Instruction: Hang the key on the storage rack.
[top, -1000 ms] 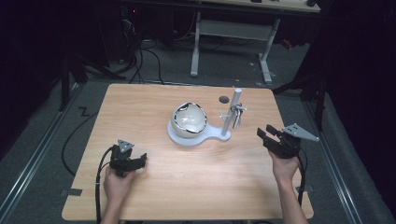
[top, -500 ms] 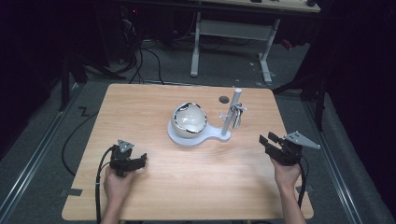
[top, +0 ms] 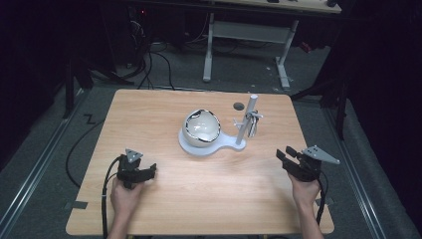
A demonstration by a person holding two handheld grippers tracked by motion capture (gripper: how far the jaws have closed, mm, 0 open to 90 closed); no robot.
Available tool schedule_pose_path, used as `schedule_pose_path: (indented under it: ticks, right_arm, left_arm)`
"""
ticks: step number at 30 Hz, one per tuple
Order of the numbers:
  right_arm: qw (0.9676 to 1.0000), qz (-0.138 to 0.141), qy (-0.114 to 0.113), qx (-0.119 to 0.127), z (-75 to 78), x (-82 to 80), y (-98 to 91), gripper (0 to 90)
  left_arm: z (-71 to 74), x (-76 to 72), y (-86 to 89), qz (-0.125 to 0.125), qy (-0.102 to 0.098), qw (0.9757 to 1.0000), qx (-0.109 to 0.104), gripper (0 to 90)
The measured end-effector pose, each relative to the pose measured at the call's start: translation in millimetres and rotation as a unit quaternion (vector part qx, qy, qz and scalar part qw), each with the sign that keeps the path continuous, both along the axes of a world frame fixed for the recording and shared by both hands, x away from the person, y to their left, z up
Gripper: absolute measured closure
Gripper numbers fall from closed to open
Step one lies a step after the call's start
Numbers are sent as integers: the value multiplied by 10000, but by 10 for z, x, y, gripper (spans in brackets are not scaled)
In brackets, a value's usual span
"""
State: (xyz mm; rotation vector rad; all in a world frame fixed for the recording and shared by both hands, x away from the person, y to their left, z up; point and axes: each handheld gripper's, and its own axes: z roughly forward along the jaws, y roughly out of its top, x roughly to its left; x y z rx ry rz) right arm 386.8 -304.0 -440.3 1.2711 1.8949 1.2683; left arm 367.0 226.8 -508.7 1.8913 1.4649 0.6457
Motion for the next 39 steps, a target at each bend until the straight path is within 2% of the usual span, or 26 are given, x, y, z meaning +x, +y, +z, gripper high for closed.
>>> schedule_pose_path:
  ticks: [16,21,28,39]
  right_arm:
    - [9995,-48,285,-94,-195,-17,8,560]
    - [9991,-70,373,-195,-225,-7,25,559]
    - [9982,-145,462,-345,-294,51,43,557]
    - [9962,-276,718,-404,-443,118,26,548]
  left_arm:
    - [1,-1,-1,2,3,10000,7,232]
    - [0,-1,-1,3,3,10000,8,232]
    - [1,-1,-1,2,4,10000,8,232]
    - [0,0,-2,1,3,10000,10,231]
